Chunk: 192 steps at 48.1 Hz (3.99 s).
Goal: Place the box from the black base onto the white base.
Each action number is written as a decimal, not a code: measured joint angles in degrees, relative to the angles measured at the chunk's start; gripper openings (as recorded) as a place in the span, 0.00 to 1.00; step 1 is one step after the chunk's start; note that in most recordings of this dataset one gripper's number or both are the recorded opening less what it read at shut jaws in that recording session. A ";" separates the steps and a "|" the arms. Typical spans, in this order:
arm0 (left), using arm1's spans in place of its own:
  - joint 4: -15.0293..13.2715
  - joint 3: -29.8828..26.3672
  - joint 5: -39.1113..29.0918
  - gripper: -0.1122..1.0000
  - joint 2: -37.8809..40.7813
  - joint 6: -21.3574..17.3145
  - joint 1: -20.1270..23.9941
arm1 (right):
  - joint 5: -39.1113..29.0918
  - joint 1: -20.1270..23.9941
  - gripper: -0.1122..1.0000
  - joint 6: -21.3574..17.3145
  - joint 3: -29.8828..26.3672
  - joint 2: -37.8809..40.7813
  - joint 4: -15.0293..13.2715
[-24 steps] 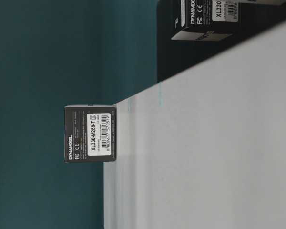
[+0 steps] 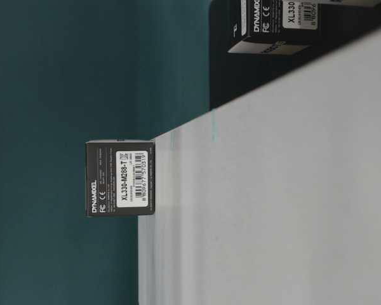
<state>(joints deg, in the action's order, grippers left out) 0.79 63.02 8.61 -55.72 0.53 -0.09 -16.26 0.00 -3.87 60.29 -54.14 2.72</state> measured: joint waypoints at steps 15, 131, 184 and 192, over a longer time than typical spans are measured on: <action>0.00 -0.26 -0.35 0.06 0.00 0.09 0.00 | -12.92 0.35 0.13 -1.49 -0.53 5.63 0.26; 0.00 -0.53 -0.44 0.06 0.18 0.79 -1.58 | 0.35 2.46 0.96 -3.69 -11.69 42.80 -1.05; 0.00 -0.62 -0.44 0.06 0.18 0.79 -1.58 | -17.23 5.45 0.64 -6.42 -26.54 36.65 0.88; 0.00 -0.53 -0.44 0.06 0.18 0.79 -1.58 | -18.11 6.24 0.64 -7.29 -31.64 38.85 0.88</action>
<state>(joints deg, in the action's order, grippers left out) 0.79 62.49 8.17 -55.55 1.32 -1.67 -34.37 6.24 -11.16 28.65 -15.29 3.60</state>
